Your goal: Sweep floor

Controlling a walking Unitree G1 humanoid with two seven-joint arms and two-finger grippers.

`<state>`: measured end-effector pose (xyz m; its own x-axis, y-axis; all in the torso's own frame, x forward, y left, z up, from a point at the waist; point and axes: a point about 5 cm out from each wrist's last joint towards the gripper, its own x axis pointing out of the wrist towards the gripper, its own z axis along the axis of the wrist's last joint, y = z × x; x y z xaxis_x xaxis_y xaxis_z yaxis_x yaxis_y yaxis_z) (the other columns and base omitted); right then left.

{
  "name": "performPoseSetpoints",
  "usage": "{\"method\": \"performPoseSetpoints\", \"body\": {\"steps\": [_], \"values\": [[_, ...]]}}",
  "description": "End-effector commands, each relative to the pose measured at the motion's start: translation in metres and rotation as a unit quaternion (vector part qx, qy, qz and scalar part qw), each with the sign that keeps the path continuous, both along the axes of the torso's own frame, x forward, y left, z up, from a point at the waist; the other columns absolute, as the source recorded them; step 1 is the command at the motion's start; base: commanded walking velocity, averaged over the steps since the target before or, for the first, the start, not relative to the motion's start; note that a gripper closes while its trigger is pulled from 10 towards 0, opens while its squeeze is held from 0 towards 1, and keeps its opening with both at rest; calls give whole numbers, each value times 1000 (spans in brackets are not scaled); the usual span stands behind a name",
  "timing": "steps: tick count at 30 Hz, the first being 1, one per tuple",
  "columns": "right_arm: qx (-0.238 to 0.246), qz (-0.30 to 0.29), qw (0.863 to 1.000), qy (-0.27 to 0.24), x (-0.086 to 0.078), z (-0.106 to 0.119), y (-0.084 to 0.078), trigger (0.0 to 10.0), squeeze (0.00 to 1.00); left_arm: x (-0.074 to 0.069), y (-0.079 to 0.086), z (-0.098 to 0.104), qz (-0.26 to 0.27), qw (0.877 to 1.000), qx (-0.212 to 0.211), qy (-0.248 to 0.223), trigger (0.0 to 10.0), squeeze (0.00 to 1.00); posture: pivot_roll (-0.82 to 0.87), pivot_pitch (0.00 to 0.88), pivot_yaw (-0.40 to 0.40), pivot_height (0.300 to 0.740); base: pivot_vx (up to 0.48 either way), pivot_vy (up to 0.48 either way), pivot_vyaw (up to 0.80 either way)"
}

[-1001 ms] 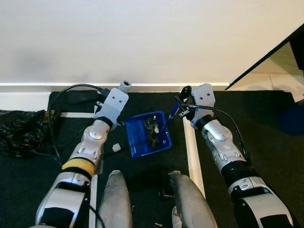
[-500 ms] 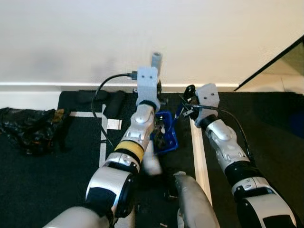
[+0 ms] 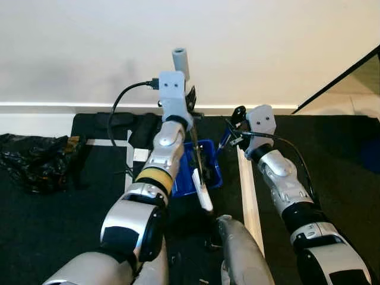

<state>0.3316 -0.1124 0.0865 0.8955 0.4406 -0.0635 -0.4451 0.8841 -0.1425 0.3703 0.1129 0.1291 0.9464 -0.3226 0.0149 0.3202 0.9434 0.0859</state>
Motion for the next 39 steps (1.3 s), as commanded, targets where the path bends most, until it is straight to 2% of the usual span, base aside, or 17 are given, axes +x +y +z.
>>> {"method": "performPoseSetpoints", "body": {"steps": [1,4,5,7,8,10,11,14,19,24,30,35,39], "values": [[-50,-18,972,229,-55,-94,-17,10000,0,-5,22,-4,-34,997,61,14,10000,0,-3,348,-115,740,0,0,0],[-50,-15,972,231,-54,-94,-15,10000,0,-10,40,1,-62,995,64,33,10000,0,13,342,-127,740,0,0,0],[-50,-15,972,231,-54,-94,-15,10000,0,-10,40,1,-62,995,64,33,10000,0,13,342,-127,740,0,0,0],[-51,-13,971,233,-54,-95,-14,10000,0,-15,51,1,-79,992,84,49,10000,0,19,341,-130,740,0,0,0],[-51,-13,971,233,-54,-95,-14,10000,0,-15,51,1,-79,992,84,49,10000,0,19,341,-130,740,0,0,0],[-51,-11,971,234,-54,-95,-13,10000,0,-21,63,-1,-91,987,120,63,10000,0,20,340,-132,740,0,0,0],[-51,-11,971,234,-54,-95,-13,10000,0,-21,63,-1,-91,987,120,63,10000,0,20,340,-132,740,0,0,0],[-53,-7,970,235,-52,-94,-12,10000,0,-22,81,-4,-45,987,146,51,10000,0,31,333,-141,740,0,0,0],[-53,-6,971,235,-51,-93,-11,10000,0,-24,87,-1,-27,987,153,39,10000,0,31,330,-140,740,0,0,0],[-52,-8,971,233,-50,-93,-11,10000,0,-24,109,11,9,976,217,13,10000,0,31,328,-136,740,0,0,0],[-52,-9,971,234,-51,-94,-12,10000,0,-25,120,21,15,966,259,-9,10000,0,30,330,-136,740,0,0,0],[-53,-10,971,235,-52,-94,-13,10000,0,-24,123,32,16,968,249,-28,10000,0,32,331,-136,740,0,0,0],[-53,-10,970,236,-52,-95,-12,10000,0,-26,121,37,4,974,222,-31,10000,0,36,333,-134,740,0,0,0]]}}
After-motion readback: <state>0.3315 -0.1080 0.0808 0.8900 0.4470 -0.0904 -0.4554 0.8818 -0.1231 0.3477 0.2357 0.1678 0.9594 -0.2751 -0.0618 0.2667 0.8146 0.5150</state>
